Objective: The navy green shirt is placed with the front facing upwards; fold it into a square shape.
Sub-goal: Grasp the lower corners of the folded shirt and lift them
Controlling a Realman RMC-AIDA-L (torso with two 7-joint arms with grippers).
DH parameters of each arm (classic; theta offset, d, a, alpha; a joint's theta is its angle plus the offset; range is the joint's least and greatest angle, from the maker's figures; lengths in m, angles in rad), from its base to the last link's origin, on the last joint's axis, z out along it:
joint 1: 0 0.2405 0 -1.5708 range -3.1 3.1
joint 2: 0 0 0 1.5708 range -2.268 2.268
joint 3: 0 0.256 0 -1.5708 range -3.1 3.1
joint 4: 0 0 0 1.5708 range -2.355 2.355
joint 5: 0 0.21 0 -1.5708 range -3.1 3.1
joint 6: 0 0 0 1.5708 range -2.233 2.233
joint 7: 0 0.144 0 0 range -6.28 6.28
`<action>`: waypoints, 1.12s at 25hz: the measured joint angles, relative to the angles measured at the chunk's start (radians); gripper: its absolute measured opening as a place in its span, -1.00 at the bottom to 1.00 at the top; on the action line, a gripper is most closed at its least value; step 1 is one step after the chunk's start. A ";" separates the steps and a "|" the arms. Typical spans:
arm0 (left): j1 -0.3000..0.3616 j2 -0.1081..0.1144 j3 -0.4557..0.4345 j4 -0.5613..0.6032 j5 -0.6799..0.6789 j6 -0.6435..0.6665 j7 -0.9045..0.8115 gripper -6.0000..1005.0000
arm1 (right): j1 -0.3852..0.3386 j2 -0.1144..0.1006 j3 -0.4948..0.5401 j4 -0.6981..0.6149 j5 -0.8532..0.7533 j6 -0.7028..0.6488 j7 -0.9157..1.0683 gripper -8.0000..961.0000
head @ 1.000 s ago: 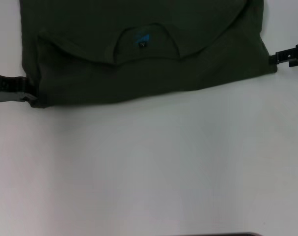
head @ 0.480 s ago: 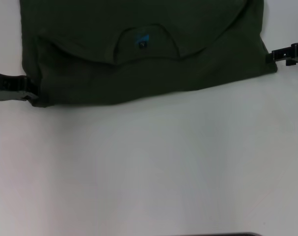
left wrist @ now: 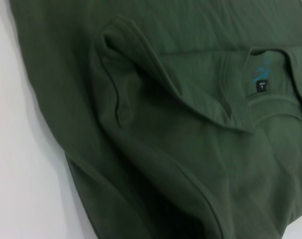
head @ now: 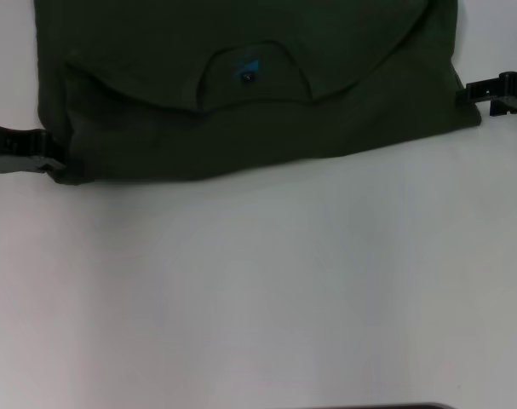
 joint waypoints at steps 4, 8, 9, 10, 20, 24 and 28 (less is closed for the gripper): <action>0.000 0.000 0.000 0.000 0.000 0.000 0.001 -0.90 | 0.000 0.004 -0.001 0.000 0.020 0.005 0.001 0.62; -0.001 0.000 0.000 0.000 0.000 0.000 0.001 -0.90 | 0.003 0.010 -0.012 0.007 0.023 0.019 -0.001 0.62; -0.001 0.000 0.000 0.000 0.000 0.000 0.001 -0.90 | 0.005 0.011 -0.012 0.011 0.023 0.022 -0.003 0.62; -0.001 0.000 0.000 0.000 0.000 0.000 0.001 -0.90 | 0.007 0.012 -0.013 0.017 0.023 0.025 -0.006 0.62; -0.002 -0.002 0.000 0.000 0.000 0.000 0.003 -0.90 | 0.014 0.020 -0.021 0.037 0.020 0.050 -0.013 0.62; -0.003 -0.003 0.000 0.000 0.000 0.000 0.003 -0.90 | 0.015 0.028 -0.027 0.038 0.020 0.053 -0.013 0.61; -0.004 -0.003 0.000 0.000 -0.001 0.000 0.003 -0.90 | 0.020 0.033 -0.042 0.038 0.020 0.050 -0.014 0.61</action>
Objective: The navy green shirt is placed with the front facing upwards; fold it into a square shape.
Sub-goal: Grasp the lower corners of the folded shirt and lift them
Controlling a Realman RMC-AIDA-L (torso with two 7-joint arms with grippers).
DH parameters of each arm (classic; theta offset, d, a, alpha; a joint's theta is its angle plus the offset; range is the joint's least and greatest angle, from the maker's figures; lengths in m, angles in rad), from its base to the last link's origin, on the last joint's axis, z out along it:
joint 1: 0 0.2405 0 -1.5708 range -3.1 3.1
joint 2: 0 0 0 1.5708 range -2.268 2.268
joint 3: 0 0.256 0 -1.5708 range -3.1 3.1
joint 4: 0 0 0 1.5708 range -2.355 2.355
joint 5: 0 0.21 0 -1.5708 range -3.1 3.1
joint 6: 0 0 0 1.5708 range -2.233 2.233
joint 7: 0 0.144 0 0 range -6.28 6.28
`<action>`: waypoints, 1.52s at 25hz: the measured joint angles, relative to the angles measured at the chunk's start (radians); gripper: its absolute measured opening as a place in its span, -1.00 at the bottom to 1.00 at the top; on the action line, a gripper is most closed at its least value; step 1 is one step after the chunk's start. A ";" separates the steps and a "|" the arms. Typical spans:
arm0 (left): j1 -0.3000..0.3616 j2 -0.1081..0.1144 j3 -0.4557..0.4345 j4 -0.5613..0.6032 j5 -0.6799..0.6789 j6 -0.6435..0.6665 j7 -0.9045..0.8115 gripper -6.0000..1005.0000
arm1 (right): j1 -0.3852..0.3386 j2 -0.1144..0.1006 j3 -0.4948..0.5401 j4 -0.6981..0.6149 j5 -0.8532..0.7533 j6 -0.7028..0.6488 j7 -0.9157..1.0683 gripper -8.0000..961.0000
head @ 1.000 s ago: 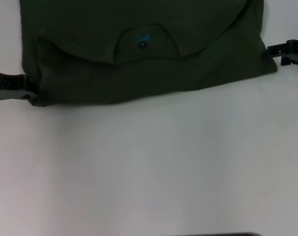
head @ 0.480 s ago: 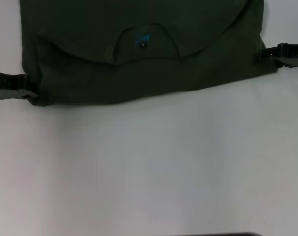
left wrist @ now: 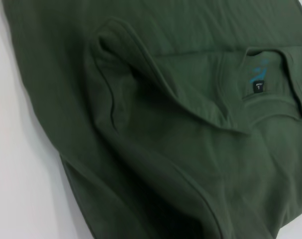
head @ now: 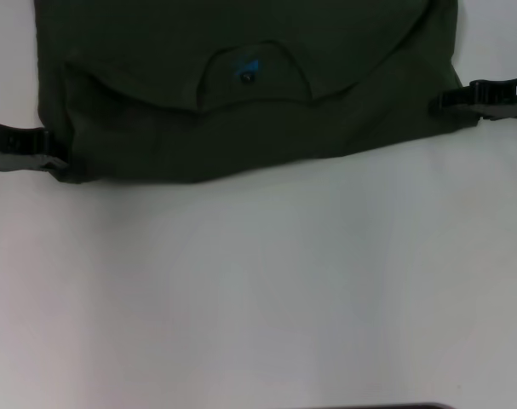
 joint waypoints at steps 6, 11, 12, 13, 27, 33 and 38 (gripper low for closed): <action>0.000 -0.002 0.000 0.001 -0.001 0.000 0.000 -0.90 | 0.003 0.003 -0.008 0.001 0.003 -0.011 0.000 0.61; 0.000 -0.002 0.000 0.001 -0.002 0.000 0.000 -0.90 | 0.003 0.001 -0.020 0.001 0.001 -0.013 0.006 0.61; 0.000 -0.002 0.000 0.001 -0.002 0.000 0.000 -0.90 | 0.003 0.001 -0.020 0.001 0.001 -0.013 0.006 0.61; -0.001 -0.003 0.000 0.001 -0.002 0.000 0.000 -0.90 | 0.003 -0.002 -0.025 0.001 0.000 -0.018 0.007 0.61; -0.019 -0.006 0.002 0.001 0.000 -0.001 -0.003 -0.90 | 0.003 -0.012 -0.038 -0.011 -0.039 -0.051 0.025 -0.40; -0.020 -0.002 0.000 0.001 0.001 0.006 -0.008 -0.90 | 0.004 -0.020 -0.038 -0.016 -0.039 -0.063 0.028 -0.81; -0.024 0.012 0.002 0.001 0.002 0.027 -0.006 -0.90 | 0.002 -0.024 -0.032 -0.056 -0.039 -0.117 0.032 -0.86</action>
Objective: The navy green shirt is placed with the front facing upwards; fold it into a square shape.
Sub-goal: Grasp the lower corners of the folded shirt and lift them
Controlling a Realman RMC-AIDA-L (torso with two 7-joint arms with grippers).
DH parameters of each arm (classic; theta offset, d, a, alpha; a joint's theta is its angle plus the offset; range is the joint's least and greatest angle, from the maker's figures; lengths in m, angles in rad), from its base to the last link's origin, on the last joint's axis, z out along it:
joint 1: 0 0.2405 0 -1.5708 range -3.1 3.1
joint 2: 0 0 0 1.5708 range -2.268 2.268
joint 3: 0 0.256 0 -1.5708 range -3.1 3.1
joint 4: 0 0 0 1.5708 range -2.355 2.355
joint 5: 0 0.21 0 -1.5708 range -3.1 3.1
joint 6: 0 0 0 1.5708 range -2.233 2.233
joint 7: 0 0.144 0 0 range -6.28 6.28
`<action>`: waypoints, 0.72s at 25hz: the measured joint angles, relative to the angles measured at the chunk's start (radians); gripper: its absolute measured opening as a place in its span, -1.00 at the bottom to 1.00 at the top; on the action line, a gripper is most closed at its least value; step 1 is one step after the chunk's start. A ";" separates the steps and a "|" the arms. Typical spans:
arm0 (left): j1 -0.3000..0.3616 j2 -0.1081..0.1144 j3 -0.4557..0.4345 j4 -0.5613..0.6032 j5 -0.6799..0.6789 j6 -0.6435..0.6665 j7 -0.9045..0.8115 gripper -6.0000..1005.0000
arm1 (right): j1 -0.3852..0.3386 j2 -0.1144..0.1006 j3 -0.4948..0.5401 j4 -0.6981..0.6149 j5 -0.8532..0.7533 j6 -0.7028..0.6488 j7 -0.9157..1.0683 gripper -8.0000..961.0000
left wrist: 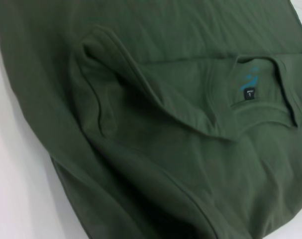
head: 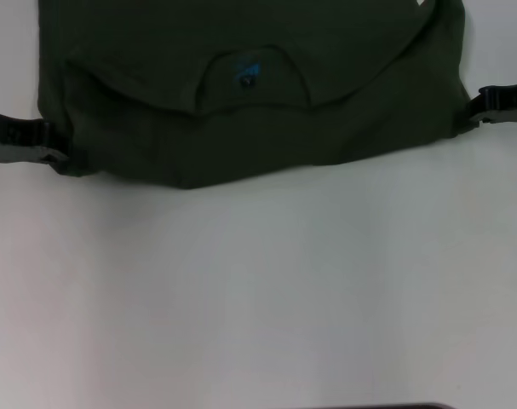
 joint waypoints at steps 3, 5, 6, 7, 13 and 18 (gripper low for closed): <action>-0.013 0.021 0.005 0.000 0.006 0.061 0.005 -0.90 | -0.005 -0.010 -0.004 -0.031 0.000 -0.080 0.011 -0.86; -0.016 0.026 0.006 0.000 0.012 0.076 0.006 -0.90 | -0.008 -0.020 -0.006 -0.040 -0.003 -0.137 0.016 -0.85; -0.020 0.031 0.007 0.000 0.020 0.094 0.009 -0.90 | -0.008 -0.024 -0.007 -0.043 -0.008 -0.167 0.018 -0.85; -0.023 0.034 0.008 0.000 0.029 0.110 0.012 -0.90 | -0.009 -0.026 -0.007 -0.047 -0.020 -0.190 0.021 -0.85; -0.035 0.033 0.009 0.007 0.108 0.206 0.027 -0.90 | -0.025 -0.023 -0.003 -0.081 -0.101 -0.317 0.033 -0.85; -0.031 0.025 0.009 0.015 0.131 0.270 0.044 -0.90 | -0.052 -0.015 0.000 -0.123 -0.108 -0.421 0.032 -0.85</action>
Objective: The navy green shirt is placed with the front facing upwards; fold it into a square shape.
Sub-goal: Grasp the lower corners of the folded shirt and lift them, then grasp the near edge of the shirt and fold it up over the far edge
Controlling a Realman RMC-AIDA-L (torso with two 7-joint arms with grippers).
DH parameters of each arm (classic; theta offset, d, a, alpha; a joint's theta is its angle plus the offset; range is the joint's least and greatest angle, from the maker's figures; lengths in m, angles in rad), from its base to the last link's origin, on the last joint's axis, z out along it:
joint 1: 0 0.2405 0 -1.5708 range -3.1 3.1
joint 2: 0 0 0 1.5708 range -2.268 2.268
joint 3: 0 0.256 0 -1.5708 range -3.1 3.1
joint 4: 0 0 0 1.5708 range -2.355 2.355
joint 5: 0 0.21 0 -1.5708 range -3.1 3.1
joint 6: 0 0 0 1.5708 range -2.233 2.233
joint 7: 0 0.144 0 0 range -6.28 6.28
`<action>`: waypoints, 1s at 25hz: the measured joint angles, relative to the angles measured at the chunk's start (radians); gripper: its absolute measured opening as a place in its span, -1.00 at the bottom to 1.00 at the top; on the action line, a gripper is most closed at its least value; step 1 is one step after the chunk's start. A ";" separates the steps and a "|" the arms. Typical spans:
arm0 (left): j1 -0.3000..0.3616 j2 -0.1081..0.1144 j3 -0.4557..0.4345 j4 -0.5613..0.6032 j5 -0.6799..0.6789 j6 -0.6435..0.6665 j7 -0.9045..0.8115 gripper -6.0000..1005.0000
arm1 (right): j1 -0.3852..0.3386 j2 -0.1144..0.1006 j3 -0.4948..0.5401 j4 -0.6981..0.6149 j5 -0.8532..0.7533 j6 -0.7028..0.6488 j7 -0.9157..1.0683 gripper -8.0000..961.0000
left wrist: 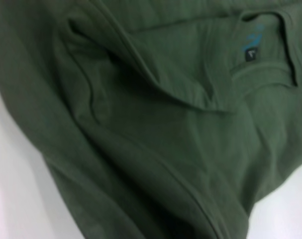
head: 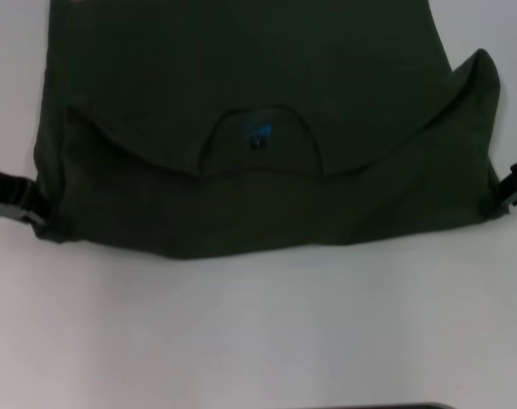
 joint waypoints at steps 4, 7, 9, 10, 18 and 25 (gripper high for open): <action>0.012 -0.011 0.005 0.014 0.026 0.061 0.016 -0.90 | -0.018 0.005 -0.015 -0.004 -0.001 -0.064 -0.013 -0.85; 0.016 -0.016 0.019 0.020 0.056 0.089 0.023 -0.90 | -0.034 0.017 -0.012 -0.005 0.001 -0.113 -0.049 -0.85; 0.016 -0.021 0.024 0.022 0.076 0.100 0.024 -0.90 | -0.043 0.025 -0.012 -0.006 0.000 -0.132 -0.063 -0.85; 0.016 -0.024 0.026 0.023 0.083 0.102 0.023 -0.90 | -0.048 0.027 -0.014 -0.006 -0.001 -0.137 -0.066 -0.85; 0.021 -0.040 0.036 0.072 0.160 0.134 0.018 -0.90 | -0.073 0.018 -0.001 -0.006 -0.046 -0.159 -0.097 -0.85; 0.031 -0.047 0.030 0.074 0.231 0.125 0.012 -0.90 | -0.075 0.013 0.005 -0.008 -0.069 -0.156 -0.099 -0.85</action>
